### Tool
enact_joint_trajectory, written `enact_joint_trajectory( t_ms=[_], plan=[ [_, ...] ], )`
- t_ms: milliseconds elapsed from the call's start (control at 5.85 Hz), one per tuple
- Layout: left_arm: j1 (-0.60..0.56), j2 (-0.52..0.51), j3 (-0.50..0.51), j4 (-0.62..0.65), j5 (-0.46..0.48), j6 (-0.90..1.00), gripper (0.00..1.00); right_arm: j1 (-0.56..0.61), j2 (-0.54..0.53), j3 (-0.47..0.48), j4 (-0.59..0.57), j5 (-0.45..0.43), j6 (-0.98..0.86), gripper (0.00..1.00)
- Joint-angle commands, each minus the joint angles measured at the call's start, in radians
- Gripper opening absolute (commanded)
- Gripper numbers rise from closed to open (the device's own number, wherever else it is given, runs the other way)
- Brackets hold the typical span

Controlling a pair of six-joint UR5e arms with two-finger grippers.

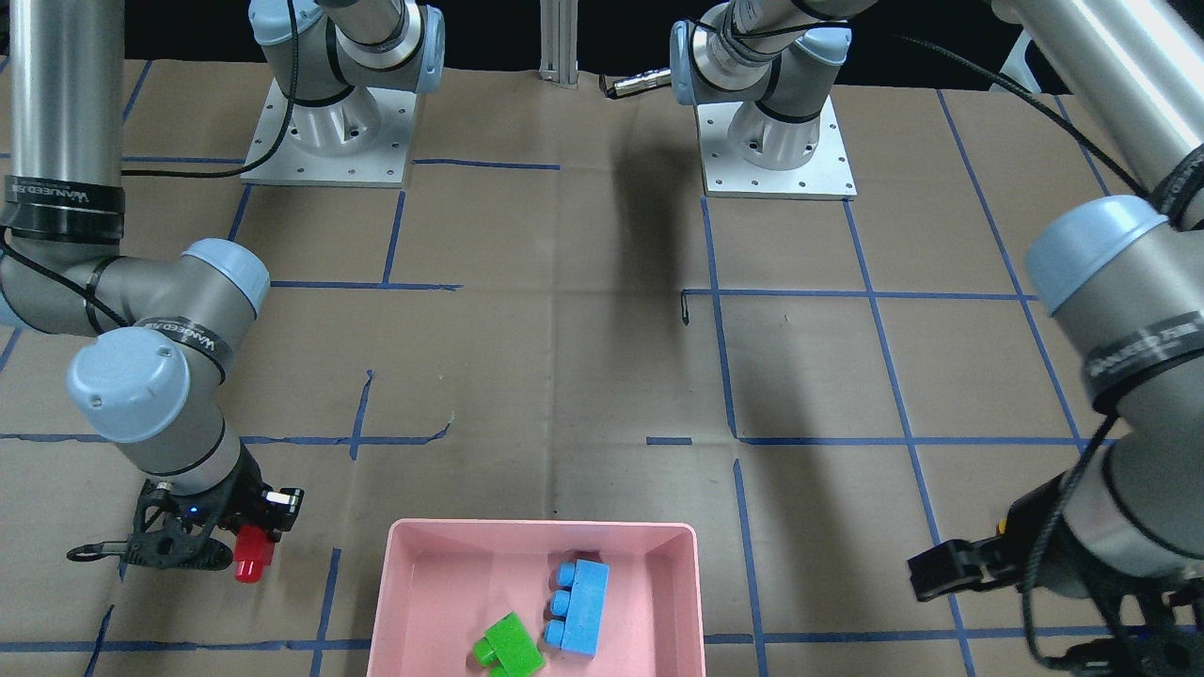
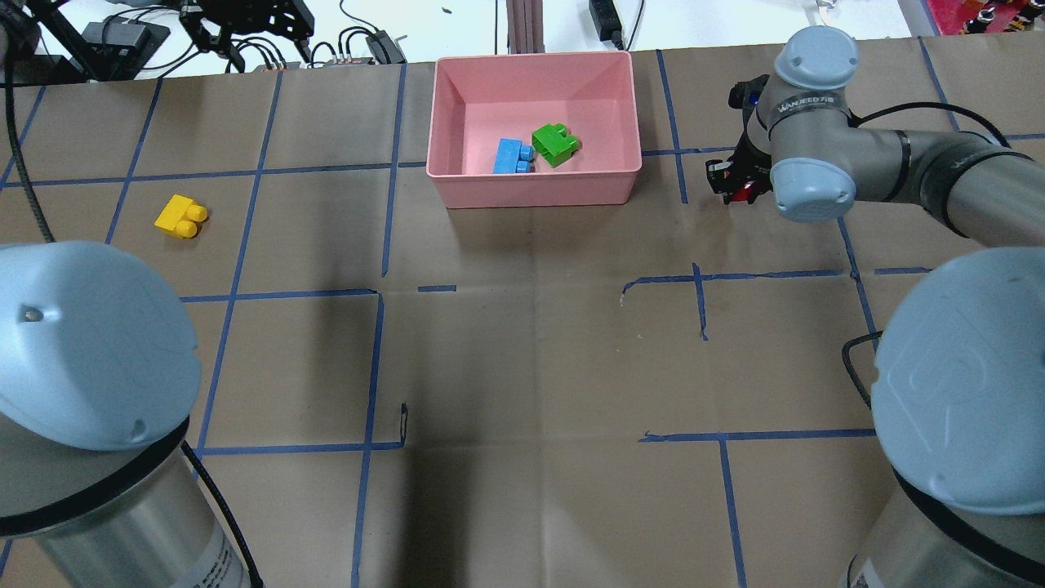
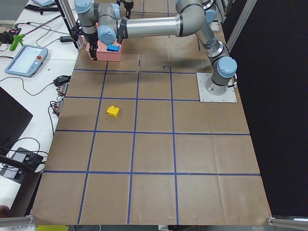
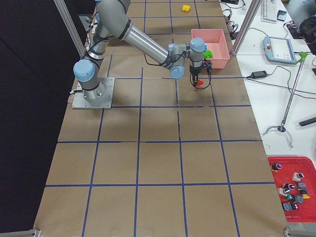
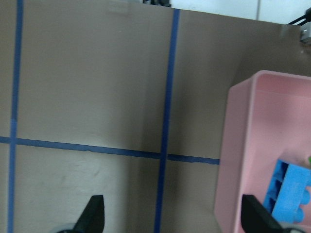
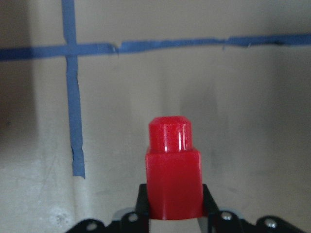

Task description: Put all blocks into box

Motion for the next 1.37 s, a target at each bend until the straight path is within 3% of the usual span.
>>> enact_joint_trajectory(
  t_ms=[0,171,342,684,855,1026,1197],
  plan=[
    [0.167,0.083,-0.170,0.014,-0.002,0.318,0.99,0.003,-0.049,-0.265,0.310,0.017,-0.022,0.03],
    [0.212,0.072,-0.187,0.017,0.027,0.476,0.99,0.061,-0.029,-0.417,0.425,0.143,-0.022,0.03],
    [0.258,0.057,-0.200,0.021,0.046,0.643,0.98,0.166,0.047,-0.508,0.370,0.300,-0.016,0.03],
    [0.312,0.037,-0.415,0.357,0.051,0.838,0.98,0.308,0.291,-0.636,0.026,0.306,0.148,0.04],
    [0.312,0.028,-0.489,0.520,0.051,0.835,0.98,0.336,0.336,-0.656,-0.017,0.306,0.215,0.06],
    [0.309,-0.001,-0.496,0.532,0.047,0.823,0.98,0.337,0.323,-0.652,-0.015,0.295,0.208,0.98],
    [0.309,-0.050,-0.484,0.547,0.044,0.822,0.98,0.337,0.318,-0.644,0.005,0.300,0.215,1.00]
  ],
)
